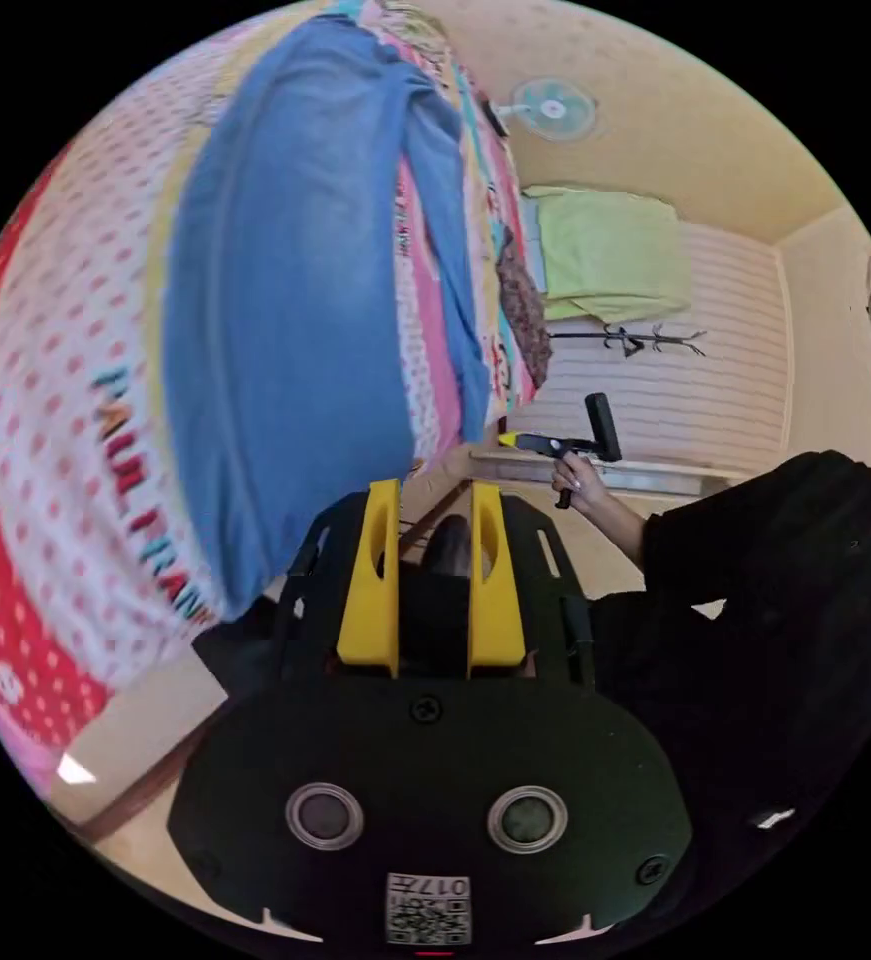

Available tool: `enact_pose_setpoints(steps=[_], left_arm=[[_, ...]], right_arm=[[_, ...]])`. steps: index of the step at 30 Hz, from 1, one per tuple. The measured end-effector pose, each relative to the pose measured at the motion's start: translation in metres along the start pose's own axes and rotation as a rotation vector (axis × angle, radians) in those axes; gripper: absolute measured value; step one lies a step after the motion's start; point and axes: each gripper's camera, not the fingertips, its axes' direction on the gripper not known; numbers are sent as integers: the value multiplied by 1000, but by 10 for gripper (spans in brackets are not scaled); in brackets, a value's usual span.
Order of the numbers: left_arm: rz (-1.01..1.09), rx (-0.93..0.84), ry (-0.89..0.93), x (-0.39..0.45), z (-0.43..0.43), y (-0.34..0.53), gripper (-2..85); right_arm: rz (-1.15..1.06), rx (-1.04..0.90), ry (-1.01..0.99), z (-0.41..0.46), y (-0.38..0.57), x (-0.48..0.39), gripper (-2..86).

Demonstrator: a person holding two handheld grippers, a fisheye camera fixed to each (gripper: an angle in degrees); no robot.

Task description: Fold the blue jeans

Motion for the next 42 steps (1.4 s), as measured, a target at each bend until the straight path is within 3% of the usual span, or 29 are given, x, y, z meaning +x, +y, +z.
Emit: enact_pose_setpoints(steps=[4,9,11,14,17,20,23,26,30,33,36,39,42], left_arm=[[63,-34,116,23,118,-102,122],[-36,-365,-66,4,272,-140,137],[-141,-308,-17,-11,265,-130,34],[-89,-143,250,-9,216,-94,-4],[-46,-46,351,-8,167,-43,-9],[-151,-55,215,-35,149,6,-9],[-295,-182,101,-78,179,47,-8],[-374,-175,64,-94,189,74,0],[-344,-22,105,-58,162,54,69],[-173,36,92,12,145,-3,136],[-25,-82,67,74,165,-58,149],[20,-349,88,102,215,-79,142],[-17,-401,-79,98,228,-62,64]], right_arm=[[-57,27,33,-6,-35,36,69],[-129,-65,72,19,-41,55,59],[-174,-135,56,10,-32,64,41],[-197,-59,-36,-30,-4,76,32],[-242,25,-74,-73,28,90,27],[-185,-10,41,-77,50,121,26],[-69,-55,-4,-56,53,160,24],[-69,-86,-45,-46,53,178,24],[-158,-59,-136,-71,59,166,25],[-341,-58,-228,-93,68,125,26],[-457,-89,-328,-97,75,77,27],[-528,-122,-407,-91,77,34,26],[-610,-183,-436,-89,73,9,26]])
